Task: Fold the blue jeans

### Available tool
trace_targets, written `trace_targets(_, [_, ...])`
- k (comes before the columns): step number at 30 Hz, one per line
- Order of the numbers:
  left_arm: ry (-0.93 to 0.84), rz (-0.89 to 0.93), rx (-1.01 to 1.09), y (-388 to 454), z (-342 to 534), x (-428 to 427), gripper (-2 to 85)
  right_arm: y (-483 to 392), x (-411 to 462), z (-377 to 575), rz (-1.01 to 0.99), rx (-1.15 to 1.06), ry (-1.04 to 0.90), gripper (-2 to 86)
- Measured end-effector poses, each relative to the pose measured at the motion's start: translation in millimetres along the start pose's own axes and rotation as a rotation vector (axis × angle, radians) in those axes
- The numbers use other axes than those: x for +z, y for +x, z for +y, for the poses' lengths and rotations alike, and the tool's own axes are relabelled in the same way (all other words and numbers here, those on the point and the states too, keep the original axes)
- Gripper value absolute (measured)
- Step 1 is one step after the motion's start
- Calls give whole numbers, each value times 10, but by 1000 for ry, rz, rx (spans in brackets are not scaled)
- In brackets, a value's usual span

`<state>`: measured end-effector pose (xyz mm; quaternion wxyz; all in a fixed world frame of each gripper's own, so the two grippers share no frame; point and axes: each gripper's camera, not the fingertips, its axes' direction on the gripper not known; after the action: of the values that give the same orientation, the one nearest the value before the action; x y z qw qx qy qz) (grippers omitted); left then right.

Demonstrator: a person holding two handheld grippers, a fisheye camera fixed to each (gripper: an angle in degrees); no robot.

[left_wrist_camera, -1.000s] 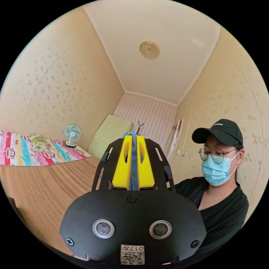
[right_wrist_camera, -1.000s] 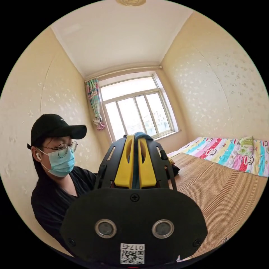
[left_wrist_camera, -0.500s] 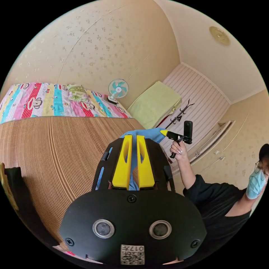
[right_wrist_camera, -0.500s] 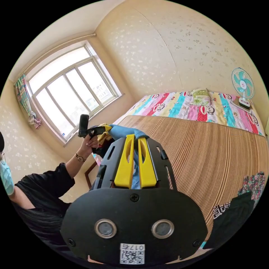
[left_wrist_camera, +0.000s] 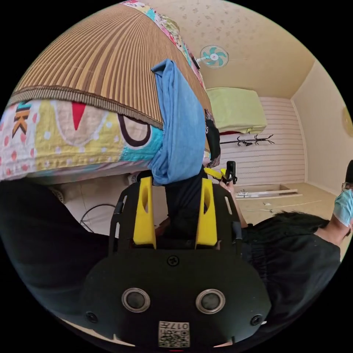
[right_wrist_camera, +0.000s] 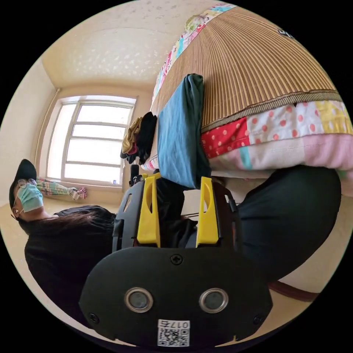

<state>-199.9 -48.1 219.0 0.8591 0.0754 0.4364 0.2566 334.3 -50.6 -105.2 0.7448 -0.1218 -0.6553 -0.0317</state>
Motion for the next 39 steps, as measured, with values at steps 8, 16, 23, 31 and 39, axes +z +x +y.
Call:
trace_targets(8, [-190,-128,-12,-50,-620,548,129,310,971,-819,37,63,-162,137])
trace_targets(16, [-54,414,206,775,67,-448,65,-939,541,-238,-389,-247,-126,57])
trace_targets(23, [215,305,228,1218,128,-1971,67,-2671,1293,-1122,-260,-533,-350,46])
trace_targets(31, [588,-74,266,1887,-381,-4838,69,-5215,2744,-2323,-119,-884,-245,47])
trace_targets(39, [751,-556,-304,700,-236,-5613,97,-4926,4805,-3013,31,-607,-374,54])
